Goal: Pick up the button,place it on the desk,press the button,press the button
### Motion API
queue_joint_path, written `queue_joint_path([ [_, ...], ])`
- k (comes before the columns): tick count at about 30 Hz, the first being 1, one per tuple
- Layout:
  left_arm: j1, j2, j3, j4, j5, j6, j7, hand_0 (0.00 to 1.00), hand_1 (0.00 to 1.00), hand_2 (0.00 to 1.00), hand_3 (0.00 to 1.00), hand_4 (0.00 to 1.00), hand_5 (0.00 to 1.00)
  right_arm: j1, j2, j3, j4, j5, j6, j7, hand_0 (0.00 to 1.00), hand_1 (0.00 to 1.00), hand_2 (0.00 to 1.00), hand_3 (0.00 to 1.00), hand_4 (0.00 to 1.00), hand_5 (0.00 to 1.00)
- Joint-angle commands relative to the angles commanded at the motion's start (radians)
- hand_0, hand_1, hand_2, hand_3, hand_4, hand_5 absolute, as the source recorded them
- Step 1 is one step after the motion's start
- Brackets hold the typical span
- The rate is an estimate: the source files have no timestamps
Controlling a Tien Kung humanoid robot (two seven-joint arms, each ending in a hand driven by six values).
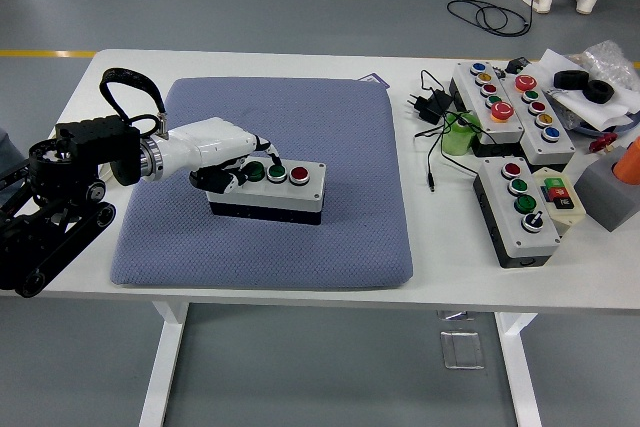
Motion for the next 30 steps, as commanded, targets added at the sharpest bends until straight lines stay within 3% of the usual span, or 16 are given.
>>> queue_joint_path([
  [30,-0.011,0.009,0.052,-0.001,0.059,-0.038,0.025,0.037,0.002,0.002,0.770,0.152,0.002,0.002,-0.002,0.002,0.000,-0.001,0.000,0.000,0.659,0.644,0.685,0.591,0.397,0.253],
])
